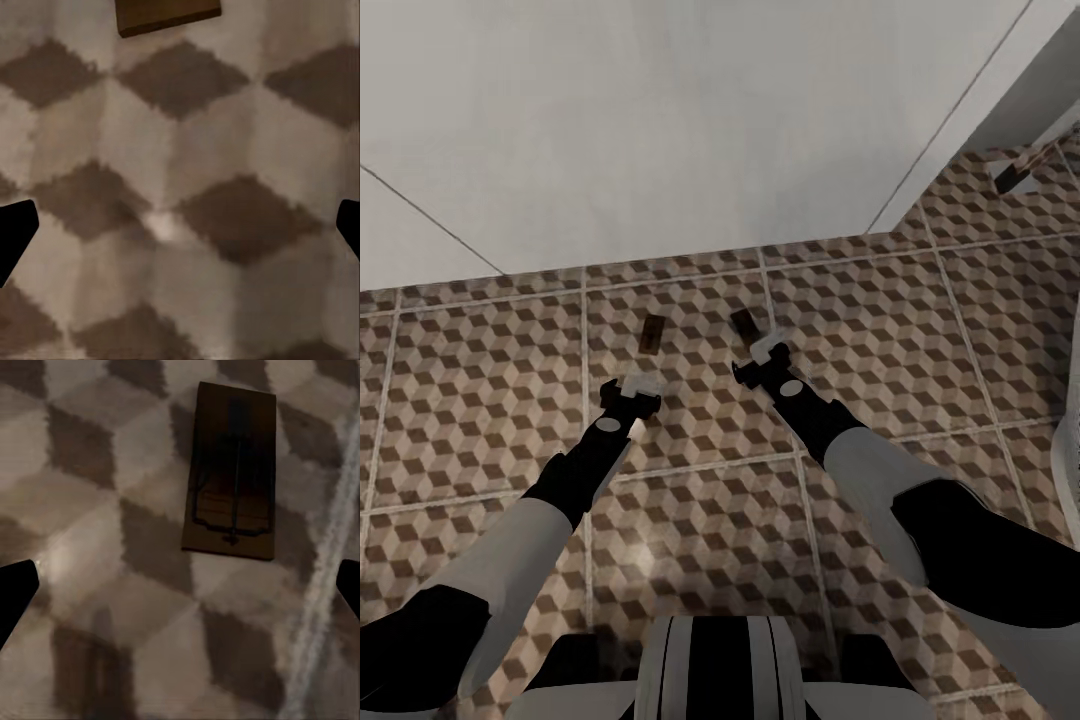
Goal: Take the four mousetraps from the cabinet in the bathroom and place them on the bathroom floor. Make sure all four end up on the same floor surface, and ensure that at least two of them are either under or directly next to the same bathroom sink.
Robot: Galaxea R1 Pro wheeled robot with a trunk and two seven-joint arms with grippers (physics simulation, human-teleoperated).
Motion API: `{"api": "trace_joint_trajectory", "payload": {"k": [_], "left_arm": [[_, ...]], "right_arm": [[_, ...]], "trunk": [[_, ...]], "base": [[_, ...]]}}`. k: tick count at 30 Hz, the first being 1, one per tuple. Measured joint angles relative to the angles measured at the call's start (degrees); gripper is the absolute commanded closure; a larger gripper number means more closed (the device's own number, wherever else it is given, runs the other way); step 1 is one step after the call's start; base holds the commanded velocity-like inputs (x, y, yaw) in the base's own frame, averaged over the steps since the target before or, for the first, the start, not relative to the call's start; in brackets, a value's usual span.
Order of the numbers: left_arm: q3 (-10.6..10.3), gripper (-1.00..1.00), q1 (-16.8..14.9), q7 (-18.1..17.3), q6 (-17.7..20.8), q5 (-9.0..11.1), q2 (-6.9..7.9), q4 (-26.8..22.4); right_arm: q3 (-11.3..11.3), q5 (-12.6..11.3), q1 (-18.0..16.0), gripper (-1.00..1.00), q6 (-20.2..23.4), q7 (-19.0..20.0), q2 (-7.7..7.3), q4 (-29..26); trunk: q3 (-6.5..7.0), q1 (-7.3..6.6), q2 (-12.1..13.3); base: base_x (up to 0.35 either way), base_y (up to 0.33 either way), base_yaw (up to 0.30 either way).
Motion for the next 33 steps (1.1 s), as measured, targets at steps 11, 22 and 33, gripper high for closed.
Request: {"api": "trace_joint_trajectory", "payload": {"k": [11, 22, 33], "left_arm": [[0.0, -1.0, 0.0, 0.0, 0.0, 0.0, 0.0, 0.0], [-0.01, -1.0, 0.0, 0.01, -0.02, 0.0, 0.0, 0.34], [-0.01, -1.0, 0.0, 0.08, -0.02, 0.0, 0.0, 0.91]], "right_arm": [[0.0, 0.03, 0.0, -1.0, 0.0, 0.0, 0.0, 0.0], [-0.01, 0.01, 0.0, -1.0, 0.0, 0.0, 0.0, 0.0], [-0.01, 0.04, 0.0, -1.0, 0.0, 0.0, 0.0, 0.0]], "trunk": [[0.0, 0.0, 0.0], [0.0, 0.0, 0.0], [0.0, 0.01, 0.0]], "base": [[-0.239, -0.002, 0.0], [-0.263, -0.081, 0.0], [-0.287, -0.141, 0.0]]}}
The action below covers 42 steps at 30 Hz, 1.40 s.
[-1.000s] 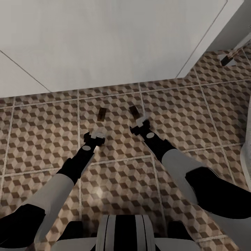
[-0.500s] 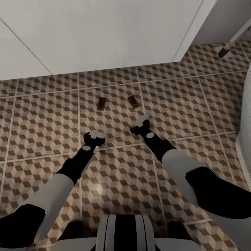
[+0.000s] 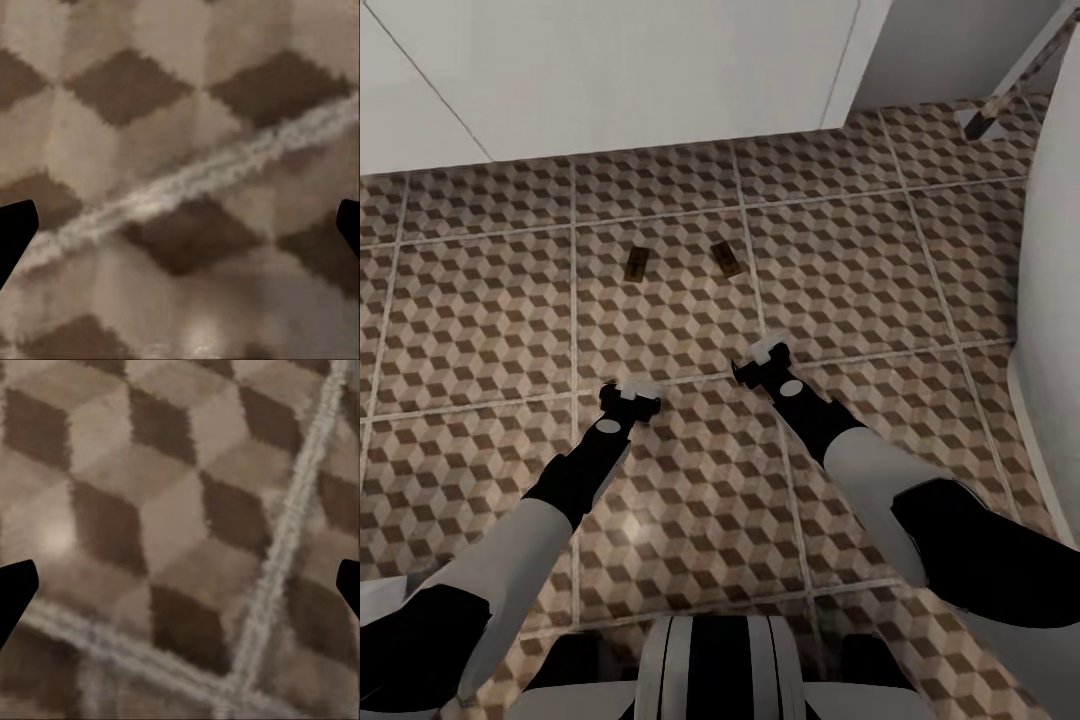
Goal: Take the four mousetraps from the cabinet in the bathroom and place them on the bathroom floor. Make sure all four end up on the same floor surface, and ensure that at least two of them are either under or directly next to the same bathroom sink.
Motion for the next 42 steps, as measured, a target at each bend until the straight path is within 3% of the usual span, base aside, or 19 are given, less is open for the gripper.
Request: {"api": "trace_joint_trajectory", "payload": {"k": [23, 42], "left_arm": [[0.01, -1.0, 0.0, 0.0, -0.17, 0.0, 0.09, 0.6], [0.02, -1.0, 0.0, 0.0, -0.24, 0.0, 0.09, 0.74]], "right_arm": [[-0.03, 0.01, 0.0, -1.0, 0.0, 0.0, 0.0, 0.0], [-0.04, 0.05, 0.0, -1.0, 0.0, 0.0, 0.0, 0.0]], "trunk": [[0.0, 0.0, 0.0], [0.0, 0.0, 0.0]], "base": [[-0.297, -0.128, 0.0], [-0.321, -0.017, 0.0]]}}
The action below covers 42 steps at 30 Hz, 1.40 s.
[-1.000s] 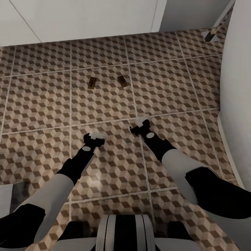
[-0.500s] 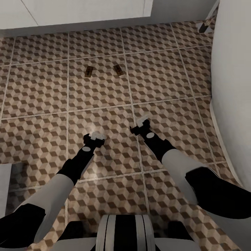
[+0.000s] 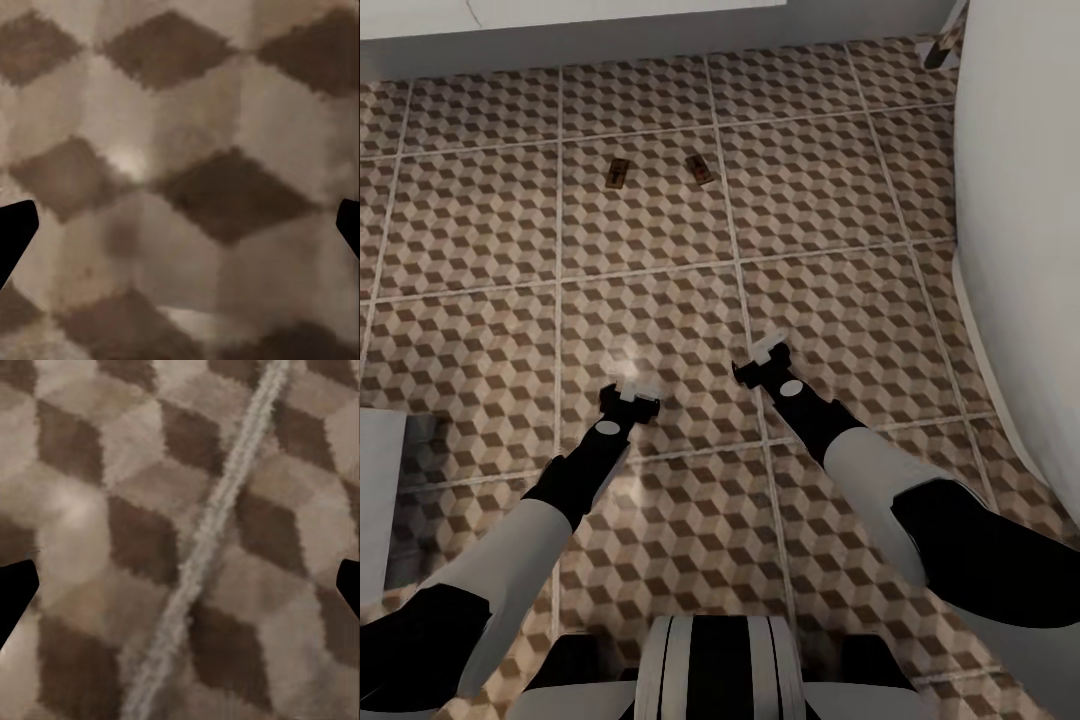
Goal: Take the four mousetraps from the cabinet in the bathroom and place them on the bathroom floor. Make sure all four end up on the same floor surface, and ensure that at least two of them are either under or directly next to the same bathroom sink.
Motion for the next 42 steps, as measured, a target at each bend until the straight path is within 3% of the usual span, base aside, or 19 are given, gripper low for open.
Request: {"api": "trace_joint_trajectory", "payload": {"k": [42], "left_arm": [[-0.01, -1.0, 0.0, 0.27, 0.47, 0.01, -0.09, -1.58]], "right_arm": [[-0.02, 0.02, 0.0, -1.0, -2.46, 0.08, 0.0, 0.0]], "trunk": [[0.0, -0.03, 0.0]], "base": [[-0.028, 0.0, 0.0]]}}
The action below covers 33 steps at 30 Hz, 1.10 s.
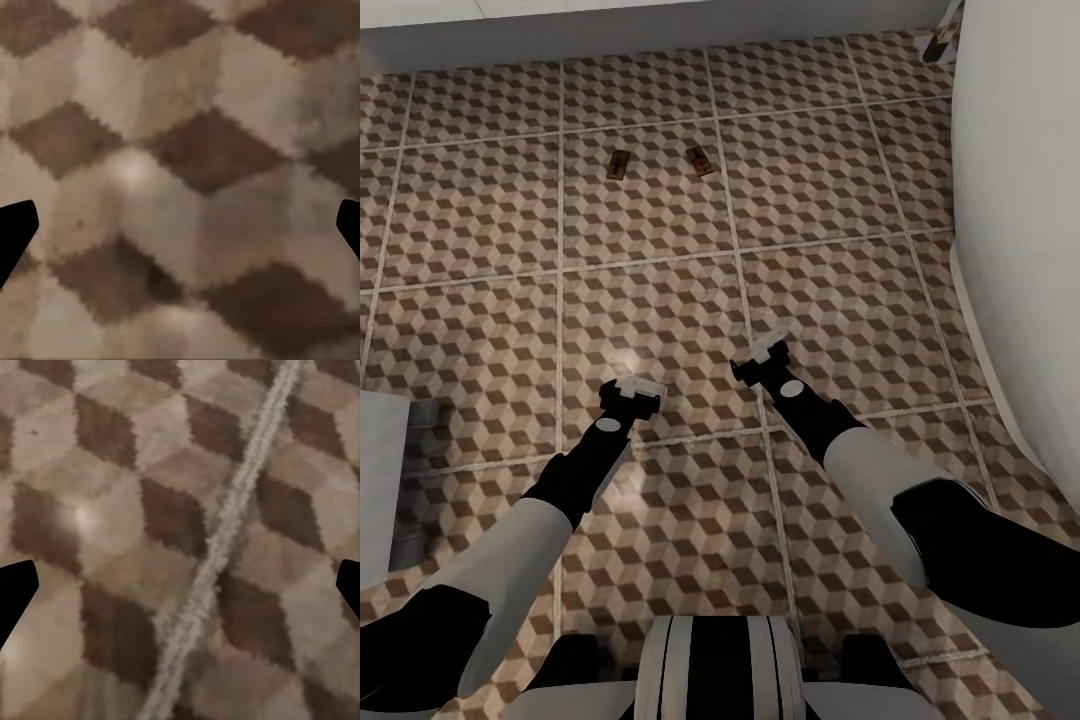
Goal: Take the four mousetraps from the cabinet in the bathroom and place them on the bathroom floor. Make sure all four end up on the same floor surface, and ensure that at least two of them are either under or directly next to the same bathroom sink.
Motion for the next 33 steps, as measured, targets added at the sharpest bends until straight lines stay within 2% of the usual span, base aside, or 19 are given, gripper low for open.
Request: {"api": "trace_joint_trajectory", "payload": {"k": [10, 33], "left_arm": [[0.02, -1.0, 0.0, 0.0, 0.12, 0.06, 0.0, -0.94], [0.17, -1.0, 0.0, 0.01, 0.22, 0.07, 0.2, -0.51]], "right_arm": [[0.0, 0.0, 0.01, -1.0, -0.03, 0.02, 0.0, 0.0], [0.01, 0.04, 0.08, -1.0, -0.76, 0.08, 0.0, 0.0]], "trunk": [[0.0, 0.0, 0.0], [5.09, -0.6, 0.31]], "base": [[0.0, 0.0, 0.0], [0.0, 0.0, 0.0]]}}
